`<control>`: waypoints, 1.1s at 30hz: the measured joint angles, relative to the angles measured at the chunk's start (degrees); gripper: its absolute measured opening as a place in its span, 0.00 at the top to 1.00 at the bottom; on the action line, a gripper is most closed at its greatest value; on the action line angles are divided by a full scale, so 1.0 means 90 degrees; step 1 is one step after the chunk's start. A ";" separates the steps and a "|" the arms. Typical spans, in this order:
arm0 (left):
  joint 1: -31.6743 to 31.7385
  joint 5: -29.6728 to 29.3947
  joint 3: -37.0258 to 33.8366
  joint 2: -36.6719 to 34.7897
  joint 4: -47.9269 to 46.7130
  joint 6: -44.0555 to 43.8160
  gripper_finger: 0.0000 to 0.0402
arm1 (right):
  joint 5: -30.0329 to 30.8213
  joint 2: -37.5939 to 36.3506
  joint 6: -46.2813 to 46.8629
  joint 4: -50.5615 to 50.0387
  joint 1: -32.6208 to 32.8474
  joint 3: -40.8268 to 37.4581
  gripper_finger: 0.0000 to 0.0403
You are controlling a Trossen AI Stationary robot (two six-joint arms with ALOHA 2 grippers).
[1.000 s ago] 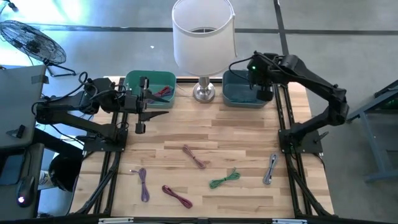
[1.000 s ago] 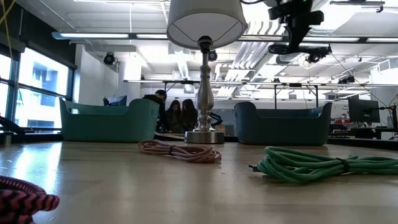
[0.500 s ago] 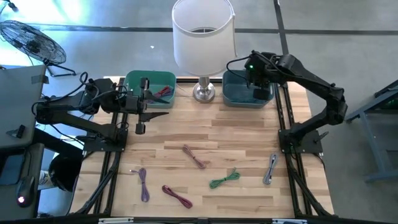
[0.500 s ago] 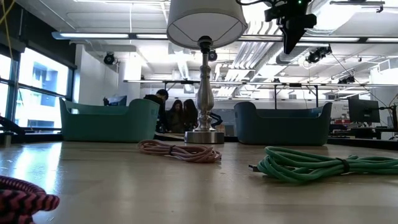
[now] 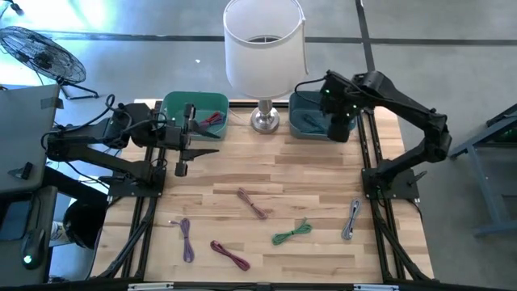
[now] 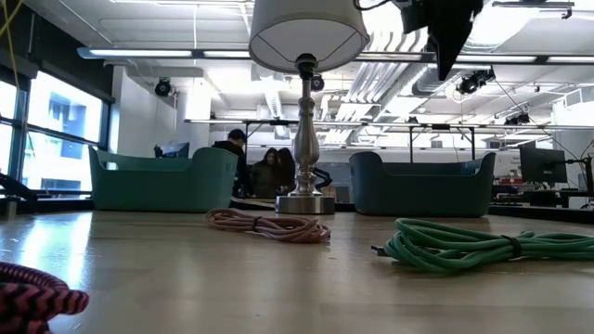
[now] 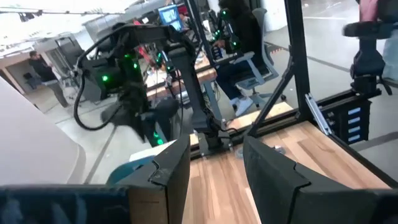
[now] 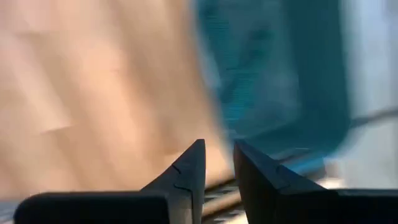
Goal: Pick & Place USB Port
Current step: Put the green charger cable into the green bin
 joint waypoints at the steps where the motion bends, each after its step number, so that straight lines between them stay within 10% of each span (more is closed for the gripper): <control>1: 0.0000 0.0002 0.0000 0.0000 -0.0009 0.0000 0.64 | -0.0484 -0.0016 0.0097 -0.0036 0.0039 0.0000 0.83; 9: 0.0000 0.0000 0.0000 0.0005 -0.0017 0.0221 0.64 | -0.3081 -0.0220 0.0799 -0.0038 0.1075 0.0000 0.90; 33: 0.0000 -0.0061 0.0000 0.0007 -0.0683 0.0040 0.64 | -0.1374 -0.0222 0.1851 0.1268 0.3958 -0.0202 0.58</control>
